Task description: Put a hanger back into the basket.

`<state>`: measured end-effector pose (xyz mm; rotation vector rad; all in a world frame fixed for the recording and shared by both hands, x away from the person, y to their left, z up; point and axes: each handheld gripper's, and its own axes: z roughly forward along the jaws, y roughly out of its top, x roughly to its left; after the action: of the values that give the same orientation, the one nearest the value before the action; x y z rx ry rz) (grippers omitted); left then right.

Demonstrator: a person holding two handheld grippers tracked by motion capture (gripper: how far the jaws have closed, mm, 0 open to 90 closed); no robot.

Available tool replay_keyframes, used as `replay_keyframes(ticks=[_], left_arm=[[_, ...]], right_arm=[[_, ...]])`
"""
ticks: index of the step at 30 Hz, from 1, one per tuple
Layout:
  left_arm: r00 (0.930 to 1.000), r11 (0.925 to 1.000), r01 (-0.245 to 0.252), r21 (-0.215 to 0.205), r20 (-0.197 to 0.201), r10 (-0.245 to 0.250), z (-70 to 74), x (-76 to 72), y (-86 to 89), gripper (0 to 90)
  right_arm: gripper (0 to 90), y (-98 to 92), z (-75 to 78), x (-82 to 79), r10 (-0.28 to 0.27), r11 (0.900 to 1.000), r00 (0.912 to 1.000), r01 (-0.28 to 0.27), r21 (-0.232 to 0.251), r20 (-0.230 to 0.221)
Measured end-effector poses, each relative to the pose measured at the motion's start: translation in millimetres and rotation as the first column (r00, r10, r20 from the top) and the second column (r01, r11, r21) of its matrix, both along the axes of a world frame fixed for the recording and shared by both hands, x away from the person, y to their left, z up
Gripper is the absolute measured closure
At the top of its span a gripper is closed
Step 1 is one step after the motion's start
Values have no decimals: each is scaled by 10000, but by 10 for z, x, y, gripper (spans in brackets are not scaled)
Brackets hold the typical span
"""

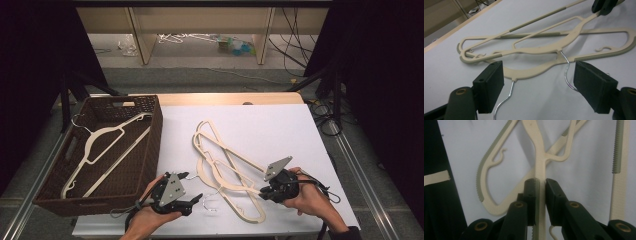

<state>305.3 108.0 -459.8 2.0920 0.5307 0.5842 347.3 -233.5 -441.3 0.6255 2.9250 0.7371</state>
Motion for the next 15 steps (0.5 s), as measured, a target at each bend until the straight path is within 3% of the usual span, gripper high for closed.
replay_keyframes(ticks=[1, 3, 4, 9, 15], left_arm=[[10000, 10000, 0, 0, 0, 0, 0, 0, 0, 249], [9998, 9964, 23, 853, 199, -40, -81, 104, -74, 258], [9998, 9964, 23, 853, 199, -40, -81, 104, -74, 264], [9966, 9787, 586, 1965, 449, -687, -214, 173, -244, 278], [9912, 9633, 854, 2547, 762, -1080, -261, 216, -393, 297]], right_arm=[[796, 5, 17, -16, 88, 10000, 10000, -88, 27, -12], [796, 11, 45, -45, 203, 9998, 9998, -203, 21, -71], [796, 12, 55, -54, 298, 9995, 9995, -297, 105, -66], [796, -4, 89, -86, 270, 9996, 9995, -269, 91, -149], [796, 23, 194, -129, 342, 9994, 9994, -342, 81, 4]])
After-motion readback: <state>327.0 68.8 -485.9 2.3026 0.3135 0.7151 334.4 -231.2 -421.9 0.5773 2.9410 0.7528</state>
